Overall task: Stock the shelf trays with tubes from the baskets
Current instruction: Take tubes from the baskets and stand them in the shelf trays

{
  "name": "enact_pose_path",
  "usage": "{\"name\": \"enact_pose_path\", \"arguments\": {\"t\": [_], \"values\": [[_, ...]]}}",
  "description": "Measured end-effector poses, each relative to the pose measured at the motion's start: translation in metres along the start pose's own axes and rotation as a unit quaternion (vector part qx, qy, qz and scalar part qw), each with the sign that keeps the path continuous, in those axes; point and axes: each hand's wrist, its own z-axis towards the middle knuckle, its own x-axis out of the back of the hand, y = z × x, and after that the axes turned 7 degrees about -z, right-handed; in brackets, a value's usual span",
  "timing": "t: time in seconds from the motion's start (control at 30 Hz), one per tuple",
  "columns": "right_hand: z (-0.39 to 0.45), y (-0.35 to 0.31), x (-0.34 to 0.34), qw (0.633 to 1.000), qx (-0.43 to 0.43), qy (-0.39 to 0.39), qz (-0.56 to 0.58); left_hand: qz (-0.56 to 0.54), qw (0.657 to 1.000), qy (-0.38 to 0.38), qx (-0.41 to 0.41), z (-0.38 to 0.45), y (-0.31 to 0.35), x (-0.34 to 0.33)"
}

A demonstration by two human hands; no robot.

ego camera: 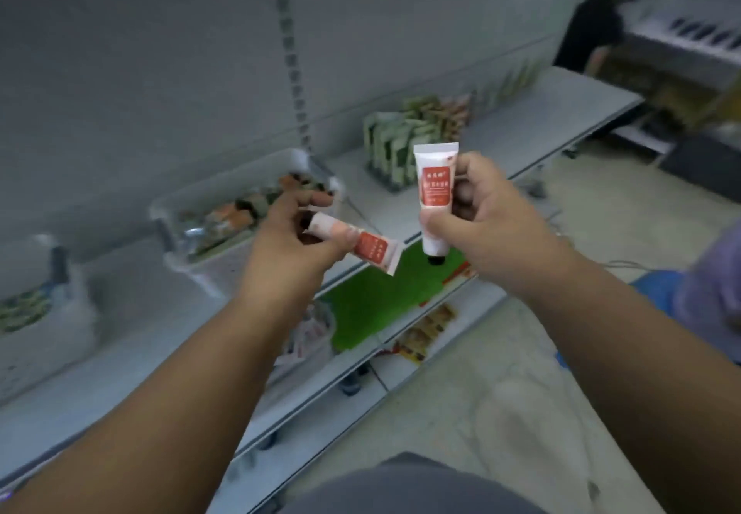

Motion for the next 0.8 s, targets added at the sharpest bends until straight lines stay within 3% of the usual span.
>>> {"name": "enact_pose_path", "arguments": {"t": [0.33,0.43,0.67,0.8], "values": [[0.051,0.070,0.095,0.995,-0.041,0.089,-0.021,-0.186,0.970,-0.039,0.153,0.069,-0.032,-0.132],[0.082,0.090,0.112,0.991,-0.061,0.108,-0.048,-0.190,0.964,-0.062,0.173,0.099,-0.041,-0.163],[0.151,0.119,0.157,0.987,-0.075,0.124,-0.074,-0.099,0.988,-0.058,0.103,0.152,-0.051,-0.211],[0.196,0.148,0.174,0.988,-0.051,0.092,-0.114,-0.071,0.994,-0.023,0.081,0.171,-0.062,-0.230]]}}
